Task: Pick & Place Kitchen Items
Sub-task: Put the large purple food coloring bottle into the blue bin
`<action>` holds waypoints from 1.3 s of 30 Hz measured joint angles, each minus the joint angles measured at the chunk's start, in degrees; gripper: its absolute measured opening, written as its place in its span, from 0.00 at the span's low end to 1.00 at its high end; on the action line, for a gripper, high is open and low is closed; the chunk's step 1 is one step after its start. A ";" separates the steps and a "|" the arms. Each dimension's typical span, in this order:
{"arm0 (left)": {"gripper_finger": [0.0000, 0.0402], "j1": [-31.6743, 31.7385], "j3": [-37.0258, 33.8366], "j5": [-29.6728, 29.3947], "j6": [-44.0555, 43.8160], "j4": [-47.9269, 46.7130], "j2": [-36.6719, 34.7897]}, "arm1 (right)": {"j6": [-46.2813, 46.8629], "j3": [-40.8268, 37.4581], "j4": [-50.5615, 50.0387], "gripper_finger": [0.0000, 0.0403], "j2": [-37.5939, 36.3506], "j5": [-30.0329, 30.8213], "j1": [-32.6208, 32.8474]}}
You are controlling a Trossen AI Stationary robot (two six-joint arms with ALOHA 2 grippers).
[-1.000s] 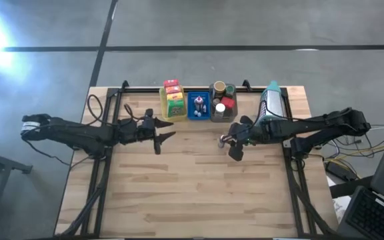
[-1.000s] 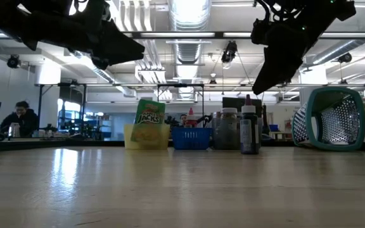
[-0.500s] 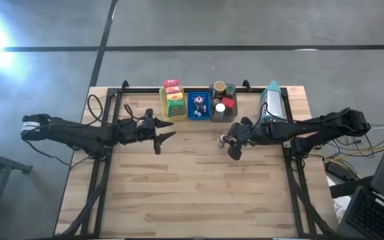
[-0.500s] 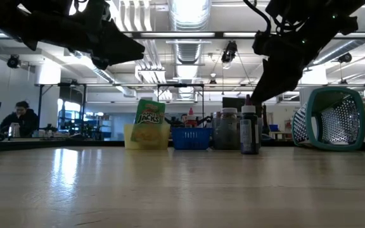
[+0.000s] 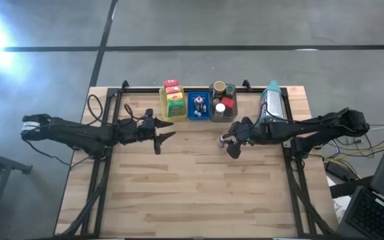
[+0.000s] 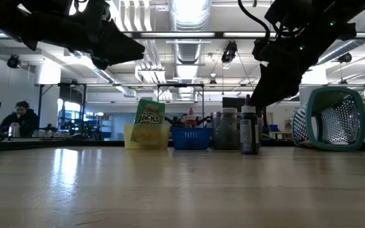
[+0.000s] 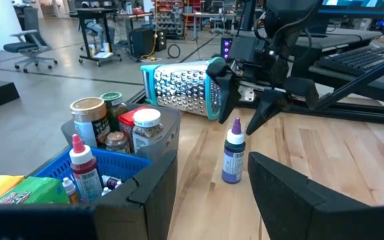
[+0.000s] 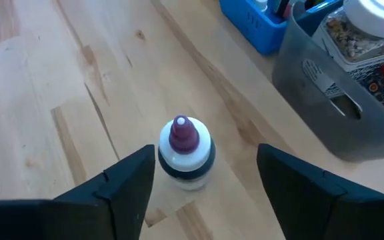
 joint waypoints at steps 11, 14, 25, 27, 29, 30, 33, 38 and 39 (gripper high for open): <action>0.47 0.00 -0.02 0.00 0.00 -0.04 0.00 | -2.81 0.71 5.09 0.65 7.80 0.09 0.02; 0.47 0.00 -0.04 0.00 0.00 -0.03 0.00 | -2.79 1.05 4.92 0.61 8.48 0.09 0.02; 0.47 0.00 -0.09 0.00 0.02 -0.04 0.02 | -2.77 1.44 3.57 0.47 5.10 -0.31 0.04; 0.47 0.00 -0.09 0.00 0.02 -0.05 0.02 | -2.67 1.41 2.60 0.45 5.09 -0.33 0.04; 0.47 0.00 -0.09 0.00 0.02 -0.04 0.02 | -2.62 1.40 2.46 0.42 5.36 -0.34 0.04; 0.47 0.00 -0.09 0.00 0.02 -0.04 0.02 | -2.62 1.40 2.44 0.42 5.48 -0.35 0.04; 0.47 0.00 -0.09 0.00 0.02 -0.05 0.02 | -2.62 1.40 2.71 0.39 5.75 -0.35 0.04; 0.47 0.00 -0.09 0.00 0.02 -0.05 0.02 | -2.66 1.40 2.77 0.34 5.71 -0.35 0.04; 0.47 0.00 -0.09 0.00 0.02 -0.05 0.02 | -2.67 1.40 2.81 0.33 5.71 -0.35 0.04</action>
